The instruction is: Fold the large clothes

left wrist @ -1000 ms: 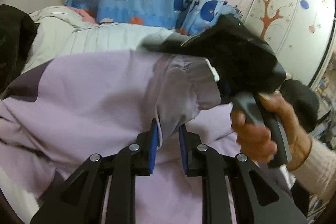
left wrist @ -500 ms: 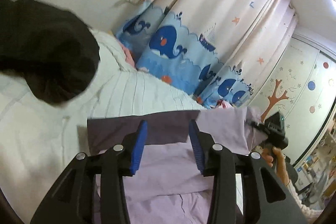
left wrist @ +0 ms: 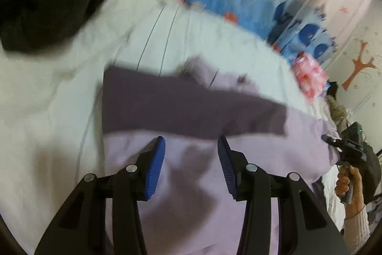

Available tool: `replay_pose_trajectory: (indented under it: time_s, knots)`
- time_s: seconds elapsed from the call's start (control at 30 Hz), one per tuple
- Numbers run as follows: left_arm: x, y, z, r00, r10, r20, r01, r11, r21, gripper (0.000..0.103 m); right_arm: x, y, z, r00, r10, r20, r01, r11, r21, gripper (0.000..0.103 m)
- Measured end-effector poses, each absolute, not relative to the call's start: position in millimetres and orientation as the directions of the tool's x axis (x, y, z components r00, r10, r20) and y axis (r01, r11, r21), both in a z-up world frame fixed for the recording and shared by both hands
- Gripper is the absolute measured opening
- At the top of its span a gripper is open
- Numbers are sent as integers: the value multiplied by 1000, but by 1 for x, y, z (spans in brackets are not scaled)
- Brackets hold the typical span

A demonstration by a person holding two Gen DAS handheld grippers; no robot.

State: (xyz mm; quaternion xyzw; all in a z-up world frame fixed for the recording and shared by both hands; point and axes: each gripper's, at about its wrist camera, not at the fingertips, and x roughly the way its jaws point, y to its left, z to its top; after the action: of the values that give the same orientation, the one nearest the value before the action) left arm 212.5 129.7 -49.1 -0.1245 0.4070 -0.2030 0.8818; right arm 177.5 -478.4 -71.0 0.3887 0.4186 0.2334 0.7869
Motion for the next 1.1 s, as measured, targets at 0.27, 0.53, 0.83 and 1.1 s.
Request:
replay_pose_trajectory:
  time_s: [0.27,0.53,0.83,1.1]
  knots:
    - [228,112,-88,502,-364,-784,251,929,-270,45,199,-487,-139,503,706,-498,48,553,832,22]
    - [201,136,-19,695,-331,-638,248,944,-219,63,146,-502,-38,710,350,-611,23,856,516,51]
    - [250,126,-105,566,-227,-792,142,974,-178,71,209,-404,-119,515,304,-802,-87,949,304,49]
    - [231,118,-79,637,-124,-761,150,988,-36,71,187,-397,-54,651,251,-716,-109,965,240,52]
